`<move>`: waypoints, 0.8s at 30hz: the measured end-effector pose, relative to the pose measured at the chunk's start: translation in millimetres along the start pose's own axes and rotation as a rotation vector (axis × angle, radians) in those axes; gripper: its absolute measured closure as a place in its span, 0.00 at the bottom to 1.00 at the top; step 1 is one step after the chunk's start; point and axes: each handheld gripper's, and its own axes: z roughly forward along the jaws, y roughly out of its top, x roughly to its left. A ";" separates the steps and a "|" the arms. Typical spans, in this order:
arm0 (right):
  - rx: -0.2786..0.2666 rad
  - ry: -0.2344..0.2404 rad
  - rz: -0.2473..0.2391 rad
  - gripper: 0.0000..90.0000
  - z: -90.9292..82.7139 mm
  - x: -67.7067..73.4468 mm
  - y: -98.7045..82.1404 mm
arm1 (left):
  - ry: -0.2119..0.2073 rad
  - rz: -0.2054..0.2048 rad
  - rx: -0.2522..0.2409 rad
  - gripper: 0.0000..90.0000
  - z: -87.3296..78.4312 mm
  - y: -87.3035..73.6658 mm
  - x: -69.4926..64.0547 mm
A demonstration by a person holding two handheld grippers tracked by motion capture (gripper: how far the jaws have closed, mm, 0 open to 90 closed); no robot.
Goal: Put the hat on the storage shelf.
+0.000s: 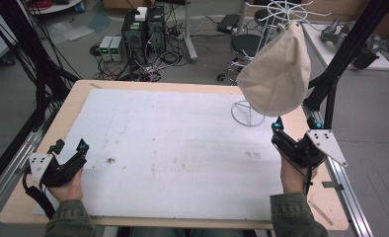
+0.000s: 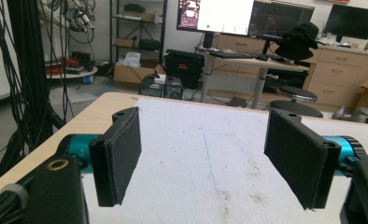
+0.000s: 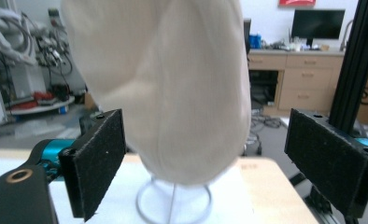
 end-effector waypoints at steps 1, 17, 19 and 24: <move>0.014 0.000 0.007 0.13 -1.4 -0.8 -4.6 | 0.000 -0.001 -0.001 0.30 -0.1 0.0 -0.1; 0.113 -0.007 0.057 0.13 -16.4 -6.7 -64.2 | 0.001 -0.003 -0.002 0.30 -0.7 -0.3 0.0; 0.117 -0.002 0.068 0.13 -16.9 -6.7 -68.7 | 0.001 -0.003 0.000 0.30 -0.6 -0.3 0.1; 0.113 0.011 0.083 0.16 -17.5 -6.8 -77.8 | -0.004 0.001 0.004 0.30 -0.2 -0.6 -0.3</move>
